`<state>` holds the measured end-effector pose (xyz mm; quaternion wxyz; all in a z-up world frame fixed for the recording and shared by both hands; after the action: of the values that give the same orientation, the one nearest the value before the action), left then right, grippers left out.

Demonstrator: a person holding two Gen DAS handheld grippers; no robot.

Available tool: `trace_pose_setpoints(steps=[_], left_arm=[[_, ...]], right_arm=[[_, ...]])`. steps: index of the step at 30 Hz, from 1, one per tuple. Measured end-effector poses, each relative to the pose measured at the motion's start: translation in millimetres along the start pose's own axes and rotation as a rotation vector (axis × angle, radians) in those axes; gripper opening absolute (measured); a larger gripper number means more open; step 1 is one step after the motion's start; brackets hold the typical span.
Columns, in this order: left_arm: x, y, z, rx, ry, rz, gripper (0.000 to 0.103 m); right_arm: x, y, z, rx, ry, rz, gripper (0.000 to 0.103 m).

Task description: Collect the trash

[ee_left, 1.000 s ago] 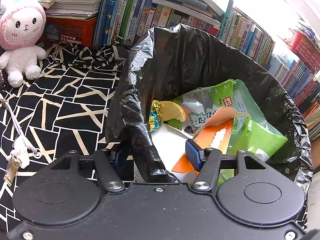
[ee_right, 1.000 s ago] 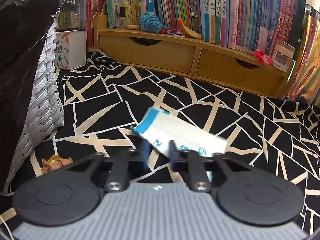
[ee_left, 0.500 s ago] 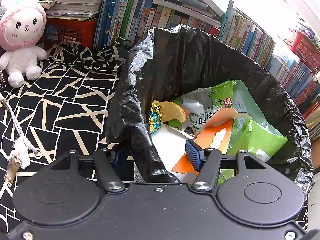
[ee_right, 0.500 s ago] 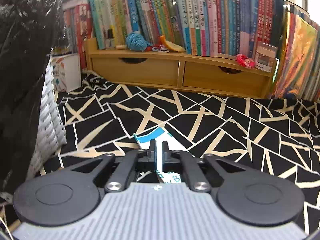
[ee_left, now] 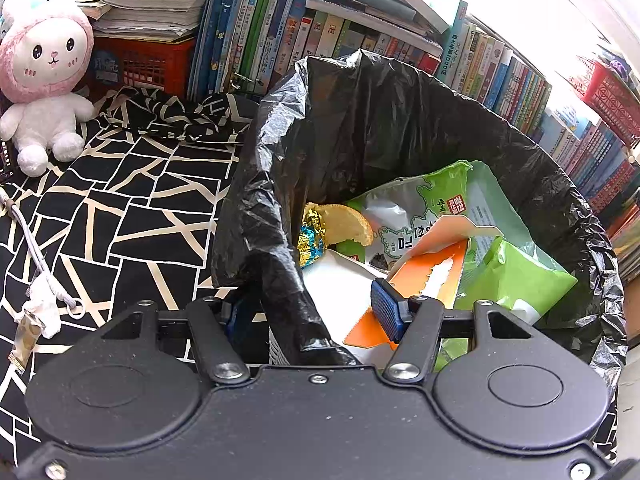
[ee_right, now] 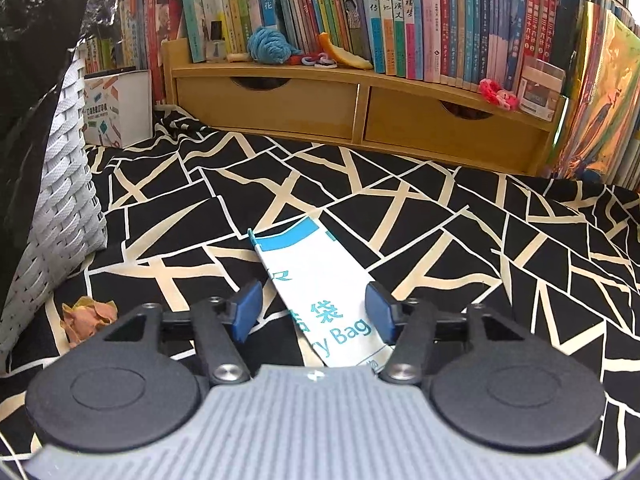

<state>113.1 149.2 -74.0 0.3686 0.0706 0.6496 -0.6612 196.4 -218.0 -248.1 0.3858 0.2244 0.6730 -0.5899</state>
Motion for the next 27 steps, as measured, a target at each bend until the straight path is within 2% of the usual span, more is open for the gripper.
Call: trace_pose_setpoints(steps=[2,3,4,5,6,7,8,10,17,27], left_arm=[[-0.3,0.0,-0.4,0.0,0.0,0.0,0.058],[-0.3,0.0,-0.5,0.0,0.0,0.001,0.058],[-0.4,0.0,-0.3,0.0,0.001,0.001,0.058],[-0.2,-0.1,0.0,0.0,0.001,0.001,0.058],[0.1,-0.1,0.1,0.0,0.001,0.001,0.058],[-0.2,-0.1,-0.2,-0.001,0.002,0.003,0.058],[-0.6,-0.1,-0.7,-0.002,0.002,0.004,0.058],[-0.9,-0.2,-1.3,-0.002,0.002,0.005,0.058],[-0.6,-0.5,-0.4,-0.002,0.001,0.009,0.059],[-1.1,-0.7,-0.6,-0.003,0.002,0.012,0.059]], right_arm=[[0.7,0.9,-1.5,0.006,-0.01,-0.003,0.071],[1.0,1.4,-1.7,0.008,-0.012,-0.003,0.067],[1.3,1.3,-1.5,0.011,-0.01,0.0,0.054],[1.5,0.6,-1.1,0.014,-0.004,0.005,0.051],[1.9,-0.3,-0.8,0.001,0.003,0.01,0.045],[1.8,-1.5,0.3,-0.011,0.007,0.016,0.029],[1.9,-2.7,0.2,-0.005,0.011,0.022,0.02],[2.1,-6.1,-1.1,0.019,0.015,0.05,0.012],[-0.4,-26.1,7.5,-0.014,0.098,0.117,0.008],[-10.8,-70.3,11.6,-0.128,0.216,0.226,0.004]])
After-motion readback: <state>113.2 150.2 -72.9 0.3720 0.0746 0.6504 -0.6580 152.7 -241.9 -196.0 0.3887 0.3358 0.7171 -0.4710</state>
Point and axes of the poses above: each gripper's, at about its wrist camera, not at the fingertips, and y roughly the way its jaws point, z to its right, x to its underside, the point moved 2 cm from there along y, roughly the way its jaws point, and after that the axes turned 10 degrees about -x, right-handed, at the moved point
